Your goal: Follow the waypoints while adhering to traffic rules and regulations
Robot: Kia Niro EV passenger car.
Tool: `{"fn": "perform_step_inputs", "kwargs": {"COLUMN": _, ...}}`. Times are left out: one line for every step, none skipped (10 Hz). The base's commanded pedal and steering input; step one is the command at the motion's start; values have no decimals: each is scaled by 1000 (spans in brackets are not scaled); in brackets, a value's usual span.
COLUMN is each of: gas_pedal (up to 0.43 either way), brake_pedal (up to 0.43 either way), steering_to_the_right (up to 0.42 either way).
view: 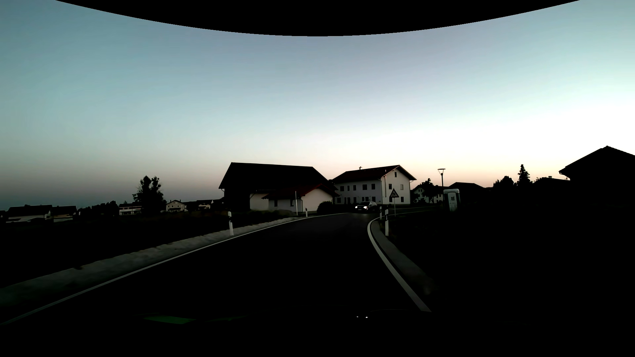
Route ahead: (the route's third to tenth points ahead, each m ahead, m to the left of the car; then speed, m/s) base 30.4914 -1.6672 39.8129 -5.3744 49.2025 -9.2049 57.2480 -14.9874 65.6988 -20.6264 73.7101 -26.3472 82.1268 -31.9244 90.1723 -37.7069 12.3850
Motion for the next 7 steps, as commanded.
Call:
{"fn": "perform_step_inputs", "kwargs": {"gas_pedal": 47, "brake_pedal": 0, "steering_to_the_right": 37}}
{"fn": "perform_step_inputs", "kwargs": {"gas_pedal": 59, "brake_pedal": 0, "steering_to_the_right": 38}}
{"fn": "perform_step_inputs", "kwargs": {"gas_pedal": 67, "brake_pedal": 0, "steering_to_the_right": 40}}
{"fn": "perform_step_inputs", "kwargs": {"gas_pedal": 67, "brake_pedal": 0, "steering_to_the_right": 40}}
{"fn": "perform_step_inputs", "kwargs": {"gas_pedal": 67, "brake_pedal": 0, "steering_to_the_right": 40}}
{"fn": "perform_step_inputs", "kwargs": {"gas_pedal": 67, "brake_pedal": 0, "steering_to_the_right": 41}}
{"fn": "perform_step_inputs", "kwargs": {"gas_pedal": 67, "brake_pedal": 0, "steering_to_the_right": 41}}
